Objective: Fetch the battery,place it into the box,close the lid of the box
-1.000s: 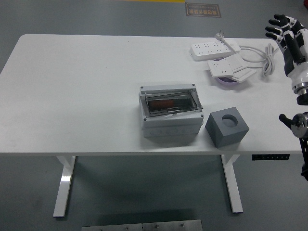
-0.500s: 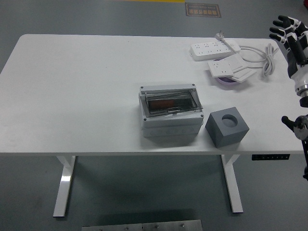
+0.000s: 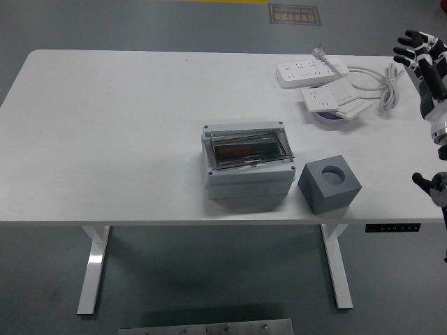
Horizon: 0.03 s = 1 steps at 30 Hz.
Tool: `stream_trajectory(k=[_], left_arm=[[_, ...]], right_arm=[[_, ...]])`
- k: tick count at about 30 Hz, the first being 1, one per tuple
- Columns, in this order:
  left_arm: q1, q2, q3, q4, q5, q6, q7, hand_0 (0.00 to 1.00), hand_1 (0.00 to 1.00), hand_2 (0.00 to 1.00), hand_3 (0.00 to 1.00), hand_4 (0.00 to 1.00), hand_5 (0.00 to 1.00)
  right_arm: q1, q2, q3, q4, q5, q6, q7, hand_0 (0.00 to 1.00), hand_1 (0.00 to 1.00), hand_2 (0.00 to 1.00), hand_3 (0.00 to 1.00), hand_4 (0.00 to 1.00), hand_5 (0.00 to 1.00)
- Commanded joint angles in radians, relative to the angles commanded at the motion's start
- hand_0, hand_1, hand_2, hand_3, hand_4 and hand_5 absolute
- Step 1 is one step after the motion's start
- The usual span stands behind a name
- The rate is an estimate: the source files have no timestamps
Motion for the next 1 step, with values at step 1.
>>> stream_trajectory(k=[1], left_arm=[[0.000,0.000,-0.002,0.000,0.003,-0.002,0.001,0.632,0.698,0.573,0.541,0.500,0.002]], right_arm=[[-0.005,-0.001,0.003,0.002,0.000,0.000,0.000,0.707,0.677,0.683,0.667,0.758,0.589]])
